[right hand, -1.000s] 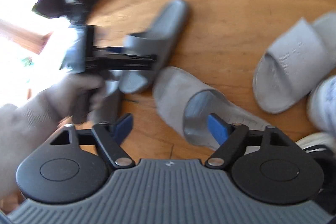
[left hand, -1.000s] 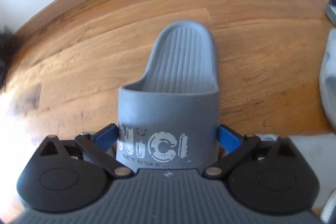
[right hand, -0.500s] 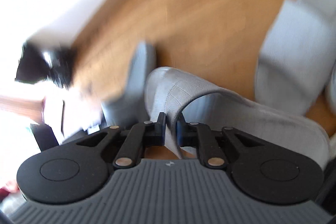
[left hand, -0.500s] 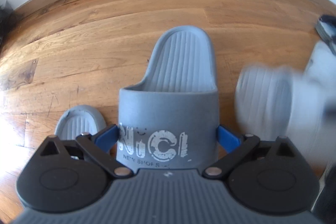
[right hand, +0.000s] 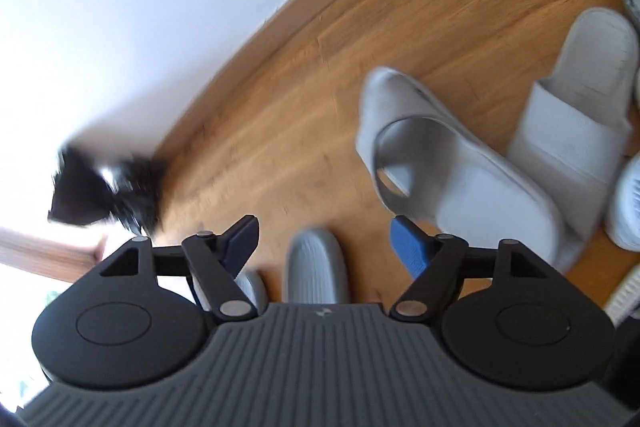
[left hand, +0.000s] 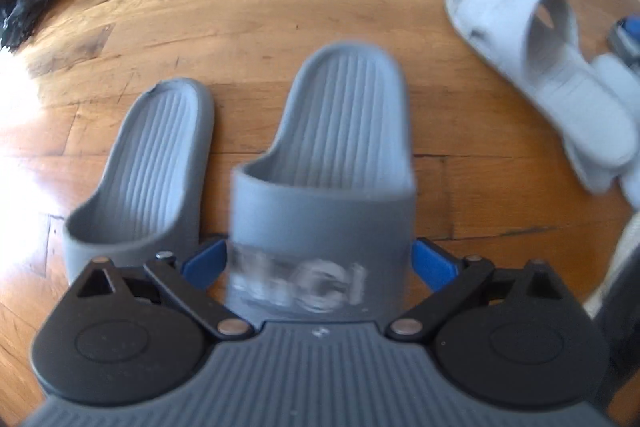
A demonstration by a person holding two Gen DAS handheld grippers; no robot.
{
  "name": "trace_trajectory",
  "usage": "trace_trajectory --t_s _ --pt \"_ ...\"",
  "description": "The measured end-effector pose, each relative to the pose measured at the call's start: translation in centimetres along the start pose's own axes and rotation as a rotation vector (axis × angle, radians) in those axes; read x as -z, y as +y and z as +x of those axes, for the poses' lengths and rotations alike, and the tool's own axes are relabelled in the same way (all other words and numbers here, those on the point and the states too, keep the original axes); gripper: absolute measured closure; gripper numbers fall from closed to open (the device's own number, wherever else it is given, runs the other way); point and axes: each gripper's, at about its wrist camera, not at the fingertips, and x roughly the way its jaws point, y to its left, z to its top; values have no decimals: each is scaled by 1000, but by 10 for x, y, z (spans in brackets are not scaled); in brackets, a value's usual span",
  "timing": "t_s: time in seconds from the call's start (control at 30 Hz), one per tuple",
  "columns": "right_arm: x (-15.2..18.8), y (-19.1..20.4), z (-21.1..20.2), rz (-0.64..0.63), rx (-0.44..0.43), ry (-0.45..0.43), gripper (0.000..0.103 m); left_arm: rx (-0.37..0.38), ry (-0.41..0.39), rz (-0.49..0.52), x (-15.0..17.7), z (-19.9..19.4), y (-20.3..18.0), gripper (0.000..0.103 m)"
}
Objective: Organize scattered shoes
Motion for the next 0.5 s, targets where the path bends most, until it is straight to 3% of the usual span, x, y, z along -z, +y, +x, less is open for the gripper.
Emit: trace_trajectory --t_s 0.1,0.23,0.37,0.43,0.5 --pt "23 -1 -2 -76 20 55 29 21 -99 -12 2 -43 12 3" --pt "53 12 16 -190 31 160 29 -42 -191 -96 10 -84 61 0" --pt "69 25 60 -217 52 224 15 -133 -127 -264 31 -66 121 0" --pt "77 32 82 -230 63 256 5 -139 -79 -373 41 -45 151 2" --pt "85 38 104 -243 74 289 2 -113 -69 -435 49 -33 169 3"
